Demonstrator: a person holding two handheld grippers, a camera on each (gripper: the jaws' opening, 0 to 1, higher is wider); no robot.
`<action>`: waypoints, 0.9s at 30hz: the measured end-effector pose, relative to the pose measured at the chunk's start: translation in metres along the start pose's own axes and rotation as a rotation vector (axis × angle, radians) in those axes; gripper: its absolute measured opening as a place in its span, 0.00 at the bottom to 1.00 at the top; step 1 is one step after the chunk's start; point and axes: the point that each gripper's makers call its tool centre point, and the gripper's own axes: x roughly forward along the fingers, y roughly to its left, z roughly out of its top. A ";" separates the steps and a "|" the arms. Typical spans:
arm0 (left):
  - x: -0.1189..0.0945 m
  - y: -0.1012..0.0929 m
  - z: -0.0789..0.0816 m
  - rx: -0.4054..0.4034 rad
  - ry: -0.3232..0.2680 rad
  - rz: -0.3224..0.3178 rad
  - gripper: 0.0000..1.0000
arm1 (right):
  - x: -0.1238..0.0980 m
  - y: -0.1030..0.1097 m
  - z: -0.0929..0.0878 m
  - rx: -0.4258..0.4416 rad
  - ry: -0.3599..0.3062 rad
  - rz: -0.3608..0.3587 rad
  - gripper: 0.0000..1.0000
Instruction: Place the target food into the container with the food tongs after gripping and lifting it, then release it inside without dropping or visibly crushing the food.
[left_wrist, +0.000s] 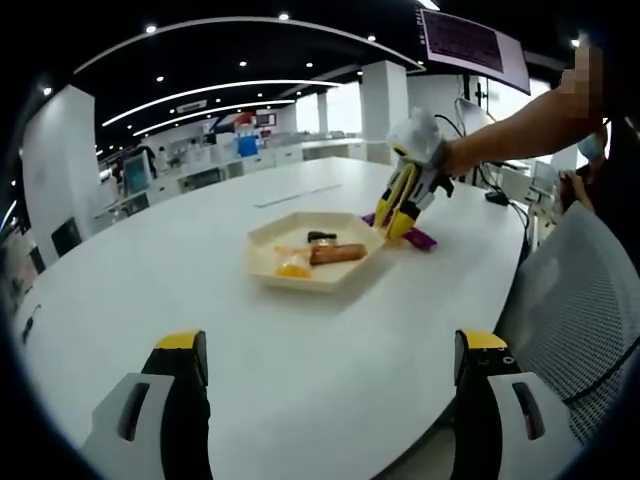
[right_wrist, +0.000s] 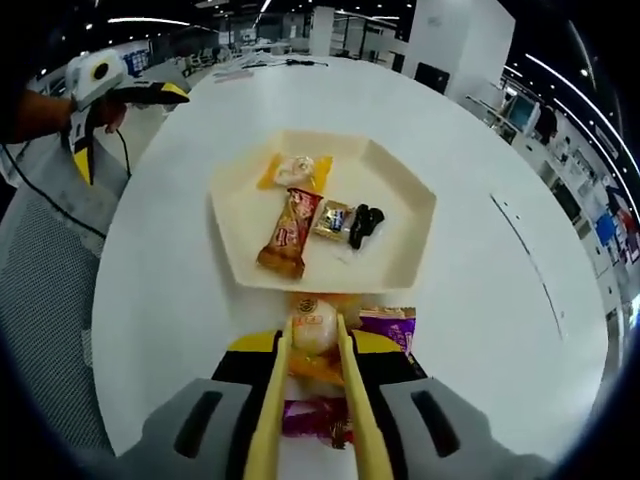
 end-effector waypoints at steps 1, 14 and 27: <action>0.000 0.000 0.000 -0.001 0.001 0.000 1.00 | 0.000 -0.001 0.000 0.005 0.003 -0.002 0.24; -0.001 0.001 0.001 0.006 -0.004 0.006 1.00 | -0.011 -0.007 -0.006 0.156 0.006 -0.002 0.20; -0.001 0.001 0.003 0.009 -0.009 0.010 1.00 | -0.037 -0.018 -0.002 0.192 -0.037 -0.025 0.20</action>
